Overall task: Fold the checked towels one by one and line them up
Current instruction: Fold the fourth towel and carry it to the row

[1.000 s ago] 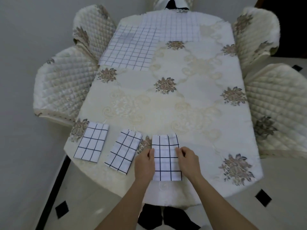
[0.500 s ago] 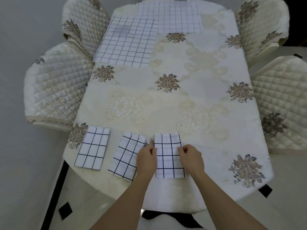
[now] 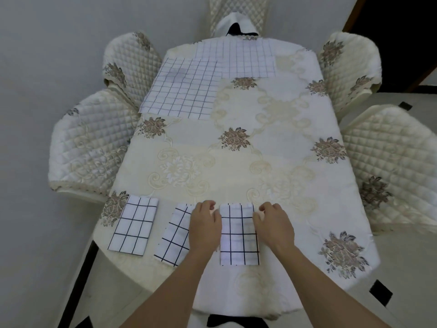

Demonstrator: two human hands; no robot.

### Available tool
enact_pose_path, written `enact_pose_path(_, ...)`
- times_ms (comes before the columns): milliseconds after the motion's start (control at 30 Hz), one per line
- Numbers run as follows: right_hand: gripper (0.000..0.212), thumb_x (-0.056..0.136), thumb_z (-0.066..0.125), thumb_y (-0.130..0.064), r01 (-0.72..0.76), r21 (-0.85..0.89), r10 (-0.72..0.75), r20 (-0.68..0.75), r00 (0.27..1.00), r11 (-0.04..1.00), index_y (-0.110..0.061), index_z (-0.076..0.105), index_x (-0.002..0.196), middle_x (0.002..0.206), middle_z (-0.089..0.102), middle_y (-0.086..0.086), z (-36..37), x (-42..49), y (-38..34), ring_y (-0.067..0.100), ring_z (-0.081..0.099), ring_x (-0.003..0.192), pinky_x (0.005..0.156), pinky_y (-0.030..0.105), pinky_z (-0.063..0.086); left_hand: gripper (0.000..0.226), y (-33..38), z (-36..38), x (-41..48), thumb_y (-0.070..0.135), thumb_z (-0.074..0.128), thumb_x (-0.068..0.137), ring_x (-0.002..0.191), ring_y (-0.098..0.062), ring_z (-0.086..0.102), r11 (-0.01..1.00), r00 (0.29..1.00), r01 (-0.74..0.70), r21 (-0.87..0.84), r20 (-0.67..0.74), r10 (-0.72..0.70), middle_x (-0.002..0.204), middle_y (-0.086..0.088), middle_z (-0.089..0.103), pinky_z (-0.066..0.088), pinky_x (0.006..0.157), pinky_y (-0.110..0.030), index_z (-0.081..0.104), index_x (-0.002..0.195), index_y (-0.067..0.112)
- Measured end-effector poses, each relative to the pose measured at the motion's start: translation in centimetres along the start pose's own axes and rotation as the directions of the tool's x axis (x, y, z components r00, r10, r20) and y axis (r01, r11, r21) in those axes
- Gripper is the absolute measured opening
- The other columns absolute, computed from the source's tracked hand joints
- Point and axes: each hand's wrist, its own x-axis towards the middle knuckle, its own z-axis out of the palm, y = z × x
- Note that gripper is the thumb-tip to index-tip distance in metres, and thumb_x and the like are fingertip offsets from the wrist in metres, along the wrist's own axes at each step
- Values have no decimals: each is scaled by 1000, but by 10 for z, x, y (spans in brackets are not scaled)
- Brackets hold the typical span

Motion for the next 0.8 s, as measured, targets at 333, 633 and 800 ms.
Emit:
enact_pose_path(333,47,94,49,-47,375,-265,-432,-203,879,888,-23,55,135,130,56,0,-116,26,-86,24,51,116,92,39,43,42,71,-89,61,26,65,90,111,-27,58,806,859,-451,384,-59,509,125,-3,61,50,86,-45,59,130,16)
enact_pose_path(633,52,89,52,-51,485,-376,-608,-374,701,790,-24,56,134,133,58,1,-184,16,-143,23,54,120,96,41,44,52,132,-153,69,47,48,83,107,-20,62,659,709,-520,542,-155,687,119,1,66,52,89,-41,64,124,19)
enact_pose_path(800,53,88,47,-54,488,-411,-632,-387,672,770,-26,57,132,129,59,-1,-192,10,-148,22,56,117,95,40,46,51,145,-167,62,50,49,81,103,-18,64,649,699,-503,571,-174,694,116,4,67,52,87,-41,66,120,22)
